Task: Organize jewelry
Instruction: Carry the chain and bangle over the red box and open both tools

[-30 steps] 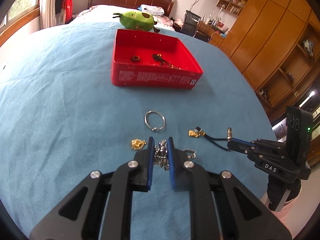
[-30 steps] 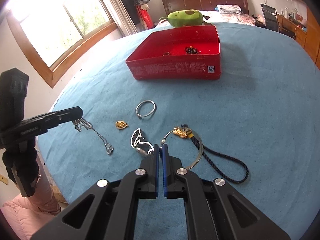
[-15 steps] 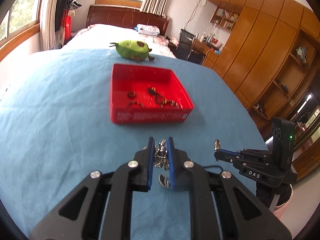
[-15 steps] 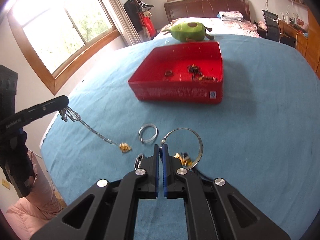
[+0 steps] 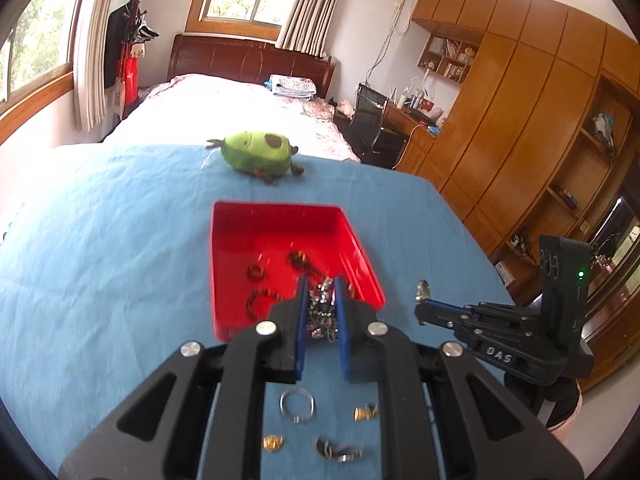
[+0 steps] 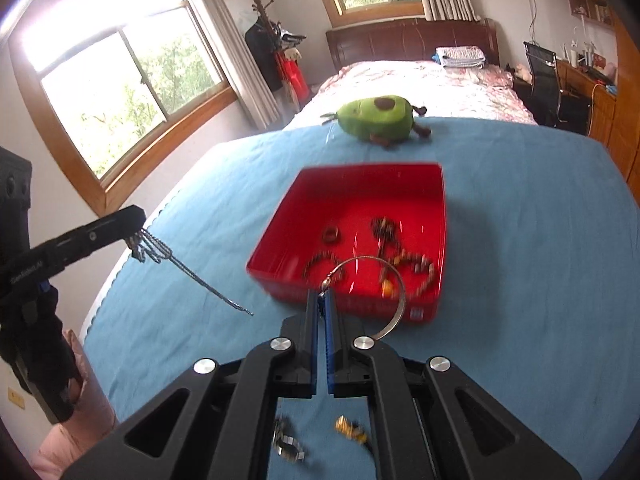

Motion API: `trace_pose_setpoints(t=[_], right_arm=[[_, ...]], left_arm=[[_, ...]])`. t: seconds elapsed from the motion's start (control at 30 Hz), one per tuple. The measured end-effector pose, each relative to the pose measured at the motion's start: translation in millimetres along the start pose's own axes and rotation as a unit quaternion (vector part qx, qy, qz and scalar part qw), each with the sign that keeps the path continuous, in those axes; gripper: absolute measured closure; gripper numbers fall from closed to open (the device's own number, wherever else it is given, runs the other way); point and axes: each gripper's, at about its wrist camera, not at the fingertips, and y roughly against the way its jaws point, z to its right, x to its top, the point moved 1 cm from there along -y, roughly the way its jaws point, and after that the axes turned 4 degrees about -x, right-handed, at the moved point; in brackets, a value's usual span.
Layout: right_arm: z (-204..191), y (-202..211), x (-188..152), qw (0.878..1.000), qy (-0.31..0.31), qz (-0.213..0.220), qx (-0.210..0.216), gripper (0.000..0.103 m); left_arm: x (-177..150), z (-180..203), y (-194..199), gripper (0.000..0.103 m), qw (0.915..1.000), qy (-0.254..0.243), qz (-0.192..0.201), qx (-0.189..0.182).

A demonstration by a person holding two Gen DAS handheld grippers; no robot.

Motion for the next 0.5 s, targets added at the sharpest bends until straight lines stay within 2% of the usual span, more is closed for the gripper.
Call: trace_pose_setpoints(t=[0.17,0.3,0.5], right_arm=[[13.5,-36.1,33.7,1.0,-0.015,-0.004,0.0,0.1],[26.4,-78.5,51.0,1.0,-0.019,-0.022,-0.012,0.1],[47.9,-144.9,58.5,0.998,-0.035,-0.053,-0.021,0.1]], left_arm=[[29.8,-10.3,-35.7,0.092,0.9999,0.007,0.005,-0.007],[48.0,-26.2,-81.4,0.092,0.9998,0.017,0.002,-0.008],[46.4,-61.3,-153.7,0.092,0.9986,0.042,-0.033,-0.001]])
